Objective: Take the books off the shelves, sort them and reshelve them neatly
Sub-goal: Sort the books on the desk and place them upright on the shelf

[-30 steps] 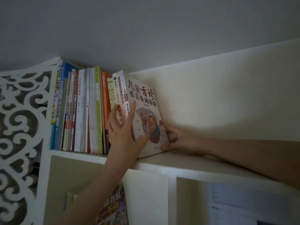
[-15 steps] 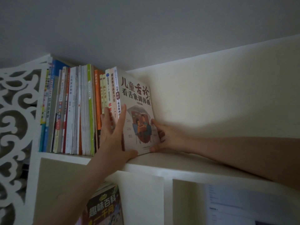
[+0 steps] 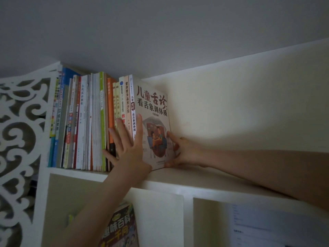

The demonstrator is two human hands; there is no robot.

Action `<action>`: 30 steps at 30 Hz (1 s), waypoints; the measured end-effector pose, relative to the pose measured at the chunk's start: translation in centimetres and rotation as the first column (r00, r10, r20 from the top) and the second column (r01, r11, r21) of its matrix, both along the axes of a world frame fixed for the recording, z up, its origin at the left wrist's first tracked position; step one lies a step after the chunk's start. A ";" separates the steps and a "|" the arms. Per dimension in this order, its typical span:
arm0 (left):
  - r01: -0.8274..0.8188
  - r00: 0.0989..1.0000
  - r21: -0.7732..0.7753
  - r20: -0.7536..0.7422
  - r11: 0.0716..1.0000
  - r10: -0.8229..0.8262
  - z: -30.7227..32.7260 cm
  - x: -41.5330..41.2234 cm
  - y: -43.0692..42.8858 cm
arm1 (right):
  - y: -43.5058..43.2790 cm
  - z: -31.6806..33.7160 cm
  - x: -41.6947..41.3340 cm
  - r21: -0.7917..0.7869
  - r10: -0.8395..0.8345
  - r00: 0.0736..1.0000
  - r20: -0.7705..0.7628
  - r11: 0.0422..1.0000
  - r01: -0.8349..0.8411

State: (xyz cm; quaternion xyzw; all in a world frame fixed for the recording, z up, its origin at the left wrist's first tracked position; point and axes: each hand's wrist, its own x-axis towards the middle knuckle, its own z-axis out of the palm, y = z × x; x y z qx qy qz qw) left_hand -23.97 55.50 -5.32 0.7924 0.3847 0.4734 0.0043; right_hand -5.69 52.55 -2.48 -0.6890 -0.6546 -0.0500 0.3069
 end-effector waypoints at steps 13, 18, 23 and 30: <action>0.152 0.971 0.187 0.158 0.971 -0.182 -1.1 -0.6 -1.1 | -4.3 1.4 -0.1 -0.098 0.082 0.971 -0.226 0.989 -0.107; 0.221 0.924 0.429 0.197 0.876 -0.329 -1.3 -0.4 -3.3 | -7.4 1.7 0.0 -0.086 0.063 0.969 -0.239 0.993 -0.086; 0.521 0.748 0.385 0.224 0.762 -0.625 -1.7 0.3 -9.2 | -12.6 2.0 -1.6 0.008 0.109 0.965 -0.239 0.994 -0.110; 0.728 0.596 0.252 0.225 0.637 -0.771 -3.4 2.9 -15.7 | -24.0 0.5 -3.4 0.154 0.104 0.975 -0.196 0.985 -0.074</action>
